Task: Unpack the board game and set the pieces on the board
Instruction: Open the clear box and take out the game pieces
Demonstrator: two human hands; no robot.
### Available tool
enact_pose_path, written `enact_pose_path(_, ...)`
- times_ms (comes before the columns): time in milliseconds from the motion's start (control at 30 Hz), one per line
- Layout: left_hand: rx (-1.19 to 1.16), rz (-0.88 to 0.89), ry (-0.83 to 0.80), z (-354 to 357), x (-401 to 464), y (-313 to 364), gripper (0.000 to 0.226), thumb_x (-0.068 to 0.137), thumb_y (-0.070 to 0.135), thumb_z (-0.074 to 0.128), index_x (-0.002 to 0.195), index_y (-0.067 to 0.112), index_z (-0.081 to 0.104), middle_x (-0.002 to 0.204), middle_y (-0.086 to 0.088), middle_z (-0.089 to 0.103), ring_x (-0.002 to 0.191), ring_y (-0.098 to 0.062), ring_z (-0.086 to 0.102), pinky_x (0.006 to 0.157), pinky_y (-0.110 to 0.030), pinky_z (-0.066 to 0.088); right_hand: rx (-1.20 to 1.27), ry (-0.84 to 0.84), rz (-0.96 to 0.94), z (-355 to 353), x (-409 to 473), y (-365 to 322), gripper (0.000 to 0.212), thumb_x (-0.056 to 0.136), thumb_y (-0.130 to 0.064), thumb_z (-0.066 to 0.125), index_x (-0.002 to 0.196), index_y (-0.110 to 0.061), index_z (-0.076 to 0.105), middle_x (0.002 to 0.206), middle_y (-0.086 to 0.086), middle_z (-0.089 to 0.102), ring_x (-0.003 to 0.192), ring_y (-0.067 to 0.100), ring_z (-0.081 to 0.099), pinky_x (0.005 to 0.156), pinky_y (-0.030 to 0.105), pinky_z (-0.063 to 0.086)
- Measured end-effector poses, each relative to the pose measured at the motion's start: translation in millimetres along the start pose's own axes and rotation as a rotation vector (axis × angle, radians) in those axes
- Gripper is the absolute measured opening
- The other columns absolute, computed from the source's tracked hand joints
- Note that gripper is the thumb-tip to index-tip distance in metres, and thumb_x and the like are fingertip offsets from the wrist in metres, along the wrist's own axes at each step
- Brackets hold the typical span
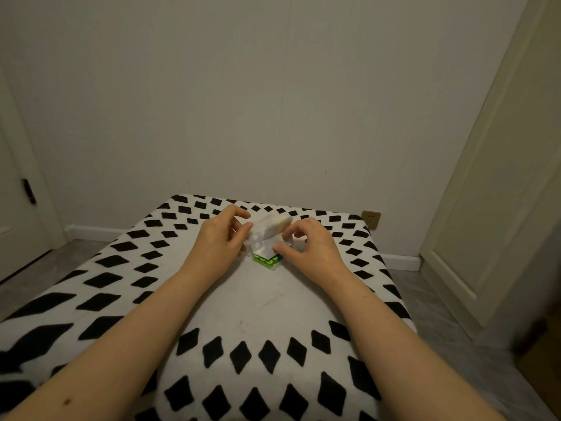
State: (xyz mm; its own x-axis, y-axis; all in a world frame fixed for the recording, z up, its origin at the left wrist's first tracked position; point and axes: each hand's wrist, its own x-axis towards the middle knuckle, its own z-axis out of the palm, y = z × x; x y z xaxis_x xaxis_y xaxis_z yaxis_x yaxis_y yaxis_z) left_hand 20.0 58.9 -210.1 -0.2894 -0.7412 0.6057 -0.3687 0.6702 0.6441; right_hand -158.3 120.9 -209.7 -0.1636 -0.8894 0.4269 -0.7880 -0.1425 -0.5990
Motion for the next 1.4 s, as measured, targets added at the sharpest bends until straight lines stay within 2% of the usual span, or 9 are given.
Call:
enact_pose_path(133,-0.013,-0.009,-0.005,0.6,-0.3,1.3,0.012,0.092,0.015,0.053,0.104,0.013,0.056,0.065,-0.005,0.062,0.05,-0.009,0.061,0.053,-0.021,0.054,0.168,0.008,0.094,0.9,2.0,0.0,0.045,0.08,-0.026,0.071,0.118,-0.02,0.048,0.119,-0.007,0.054,0.108,0.008,0.05,0.091,0.023,0.044)
enact_pose_path(233,-0.012,-0.013,-0.009,0.8,-0.1,1.1,0.012,0.092,0.013,0.052,0.104,0.013,0.055,0.066,-0.007,0.062,0.05,-0.009,0.061,0.051,-0.017,0.051,0.282,-0.047,0.151,0.1,2.4,-2.1,0.059,0.081,-0.019,0.07,0.131,-0.02,0.04,0.111,-0.007,0.053,0.104,0.007,0.05,0.083,0.017,0.044)
enact_pose_path(367,-0.002,-0.029,-0.019,0.3,-0.1,0.5,0.015,0.092,0.014,0.053,0.107,0.015,0.054,0.069,-0.006,0.062,0.052,-0.009,0.062,0.054,-0.021,0.054,0.331,0.02,0.185,1.1,3.8,0.9,0.028,0.08,-0.01,0.069,0.106,-0.015,0.061,0.093,-0.004,0.062,0.086,0.007,0.058,0.065,0.004,0.045)
enact_pose_path(467,0.005,-0.028,-0.019,0.0,0.2,0.6,0.018,0.091,0.014,0.054,0.109,0.013,0.053,0.071,-0.007,0.063,0.056,-0.014,0.063,0.059,-0.028,0.056,0.415,0.061,0.228,-2.8,4.7,4.0,0.015,0.078,-0.009,0.071,0.091,-0.013,0.065,0.077,-0.005,0.06,0.069,0.005,0.056,0.056,0.005,0.045)
enact_pose_path(733,0.01,-0.031,-0.036,1.3,1.3,-1.0,0.024,0.089,0.018,0.058,0.112,0.017,0.051,0.073,-0.006,0.064,0.063,-0.016,0.063,0.064,-0.032,0.057,0.589,0.249,0.397,-16.5,8.7,9.2,0.019,0.082,-0.004,0.065,0.099,-0.012,0.062,0.084,0.004,0.065,0.065,0.007,0.058,0.048,0.01,0.043)
enact_pose_path(900,0.029,-0.029,-0.084,3.4,0.8,-1.9,0.033,0.085,0.017,0.063,0.115,0.02,0.048,0.072,-0.005,0.062,0.064,-0.019,0.061,0.065,-0.03,0.055,0.472,0.555,0.374,-17.2,14.0,15.3,0.032,0.078,-0.007,0.068,0.098,-0.013,0.044,0.084,-0.002,0.057,0.067,0.004,0.055,0.051,0.005,0.042)
enact_pose_path(1100,0.067,-0.025,-0.124,4.5,0.8,-3.6,0.042,0.085,0.016,0.063,0.122,0.02,0.043,0.071,-0.001,0.057,0.062,-0.012,0.056,0.059,-0.016,0.046,0.3,0.794,0.222,-22.8,18.4,20.3,0.018,0.084,-0.005,0.06,0.081,-0.012,0.043,0.075,-0.004,0.05,0.063,0.01,0.05,0.054,0.006,0.039)
enact_pose_path(1267,0.079,-0.027,-0.122,5.1,1.0,-4.3,0.042,0.086,0.015,0.062,0.123,0.02,0.042,0.071,-0.001,0.056,0.062,-0.012,0.055,0.059,-0.015,0.044,0.09,0.729,0.211,-17.8,24.9,32.2,0.018,0.085,-0.005,0.058,0.073,-0.014,0.048,0.081,0.004,0.057,0.071,0.018,0.052,0.059,0.019,0.039)
enact_pose_path(1400,0.085,-0.038,-0.131,4.9,0.8,-3.7,0.043,0.087,0.015,0.061,0.124,0.02,0.041,0.07,-0.001,0.055,0.062,-0.011,0.054,0.059,-0.013,0.042,0.142,0.582,0.338,-14.4,23.4,40.4,0.002,0.085,-0.01,0.062,0.085,-0.011,0.059,0.081,0.0,0.059,0.071,0.015,0.055,0.056,0.019,0.039)
